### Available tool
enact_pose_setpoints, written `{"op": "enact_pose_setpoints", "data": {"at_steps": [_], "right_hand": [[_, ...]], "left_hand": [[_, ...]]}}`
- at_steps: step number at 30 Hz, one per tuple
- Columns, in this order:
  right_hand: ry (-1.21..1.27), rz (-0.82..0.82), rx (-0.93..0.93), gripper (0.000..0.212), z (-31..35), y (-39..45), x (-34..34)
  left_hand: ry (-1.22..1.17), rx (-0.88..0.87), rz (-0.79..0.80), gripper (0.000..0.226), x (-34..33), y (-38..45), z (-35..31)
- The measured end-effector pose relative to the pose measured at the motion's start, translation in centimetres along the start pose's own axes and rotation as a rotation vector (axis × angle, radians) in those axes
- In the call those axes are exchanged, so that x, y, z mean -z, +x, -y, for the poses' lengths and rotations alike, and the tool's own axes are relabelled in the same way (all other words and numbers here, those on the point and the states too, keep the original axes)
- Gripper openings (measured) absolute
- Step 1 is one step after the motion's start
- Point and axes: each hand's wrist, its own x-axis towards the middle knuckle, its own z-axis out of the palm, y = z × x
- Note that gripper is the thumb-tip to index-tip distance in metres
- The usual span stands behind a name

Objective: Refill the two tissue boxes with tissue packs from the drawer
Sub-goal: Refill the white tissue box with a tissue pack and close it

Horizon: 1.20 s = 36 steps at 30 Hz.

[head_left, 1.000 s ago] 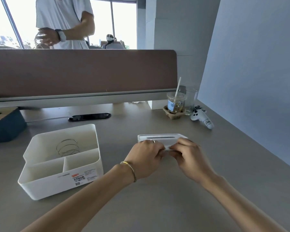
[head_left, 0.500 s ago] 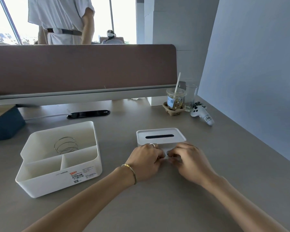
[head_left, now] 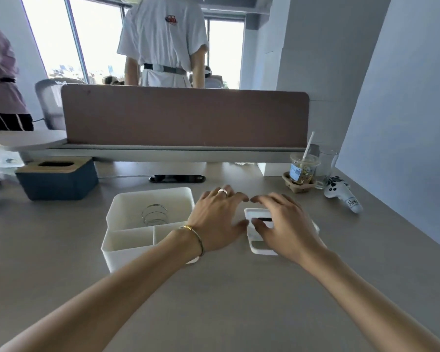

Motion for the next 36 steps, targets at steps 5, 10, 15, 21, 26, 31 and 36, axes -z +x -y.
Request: {"op": "enact_pose_setpoints", "data": {"at_steps": [5, 10, 15, 21, 26, 31, 36], "right_hand": [[0.035, -0.001, 0.117, 0.047, 6.0, 2.6, -1.4], [0.076, 0.013, 0.24, 0.047, 12.8, 5.1, -3.8], [0.152, 0.05, 0.353, 0.047, 20.1, 6.6, -6.8], [0.214, 0.111, 0.496, 0.051, 28.9, 7.0, -9.8], [0.243, 0.167, 0.59, 0.052, 35.2, 7.2, -12.1], [0.272, 0.227, 0.644, 0.051, 40.3, 7.1, -14.2], [0.259, 0.264, 0.685, 0.05, 43.5, 6.8, -16.1]], "left_hand": [[0.048, 0.105, -0.053, 0.054, 3.4, -2.9, 4.5], [0.13, 0.245, -0.1, 0.05, 7.2, -7.5, 9.5], [0.193, 0.389, -0.111, 0.049, 11.0, -13.2, 14.3], [0.267, 0.566, -0.111, 0.048, 15.2, -20.5, 19.3], [0.312, 0.72, -0.09, 0.053, 18.1, -25.9, 22.4], [0.329, 0.891, -0.073, 0.053, 19.4, -30.5, 25.8], [0.372, 1.066, -0.022, 0.062, 19.4, -33.9, 29.4]]}}
